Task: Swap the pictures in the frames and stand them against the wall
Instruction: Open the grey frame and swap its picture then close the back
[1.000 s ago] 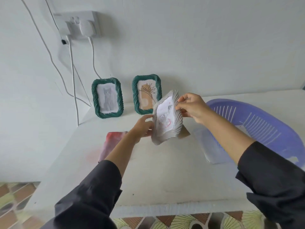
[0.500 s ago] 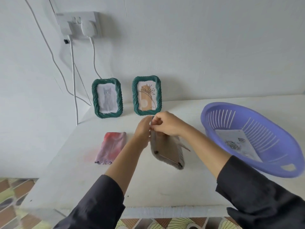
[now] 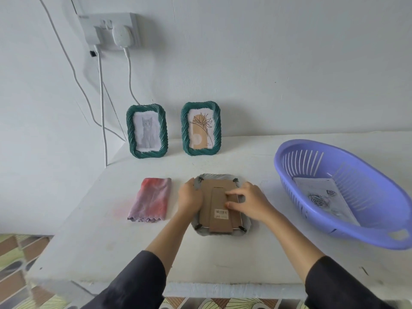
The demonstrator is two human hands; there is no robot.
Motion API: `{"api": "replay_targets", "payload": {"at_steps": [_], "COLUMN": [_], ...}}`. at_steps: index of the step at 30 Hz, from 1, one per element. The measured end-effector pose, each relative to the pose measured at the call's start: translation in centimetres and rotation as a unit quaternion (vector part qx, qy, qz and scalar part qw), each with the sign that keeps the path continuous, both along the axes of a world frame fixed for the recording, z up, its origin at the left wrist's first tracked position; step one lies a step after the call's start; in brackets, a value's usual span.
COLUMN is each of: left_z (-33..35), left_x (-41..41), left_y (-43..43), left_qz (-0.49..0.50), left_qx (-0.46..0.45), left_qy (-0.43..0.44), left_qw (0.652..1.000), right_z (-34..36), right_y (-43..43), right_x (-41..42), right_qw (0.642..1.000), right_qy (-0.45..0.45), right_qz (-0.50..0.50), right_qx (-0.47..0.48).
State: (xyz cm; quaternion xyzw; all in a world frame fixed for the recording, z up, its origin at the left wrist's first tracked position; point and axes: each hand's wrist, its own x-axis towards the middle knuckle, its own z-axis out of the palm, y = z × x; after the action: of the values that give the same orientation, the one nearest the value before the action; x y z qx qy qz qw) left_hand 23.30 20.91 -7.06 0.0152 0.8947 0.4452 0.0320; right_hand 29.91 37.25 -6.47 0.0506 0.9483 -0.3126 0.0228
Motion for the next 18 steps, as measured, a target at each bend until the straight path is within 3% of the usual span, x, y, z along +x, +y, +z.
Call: {"api": "replay_targets", "payload": {"at_steps": [9,12,15,18], "left_z": [0.3,0.7,1.2,1.3], "left_x": [-1.1,-2.5,-3.3,-3.7], "left_y": [0.2,-0.2,-0.5,-0.7], "left_qz": [-0.012,-0.021,-0.079,-0.124], "left_qx": [-0.160,-0.134,-0.122,-0.115], "left_qy": [0.007,0.029,0.051,0.042], "left_qw": [0.987,0.990,0.988,0.985], "right_z": [-0.7,-0.3,-0.2,-0.4], "right_y": [0.7,1.4,2.2,2.6], "right_x": [0.1,-0.7,-2.5,-4.0], "right_qw": [0.999,0.994,0.992,0.994], "right_qy": [0.014,0.034,0.076,0.062], "right_qz": [0.017,-0.005,-0.067,-0.082], "right_qx": [-0.030,-0.107,-0.077,-0.048]}}
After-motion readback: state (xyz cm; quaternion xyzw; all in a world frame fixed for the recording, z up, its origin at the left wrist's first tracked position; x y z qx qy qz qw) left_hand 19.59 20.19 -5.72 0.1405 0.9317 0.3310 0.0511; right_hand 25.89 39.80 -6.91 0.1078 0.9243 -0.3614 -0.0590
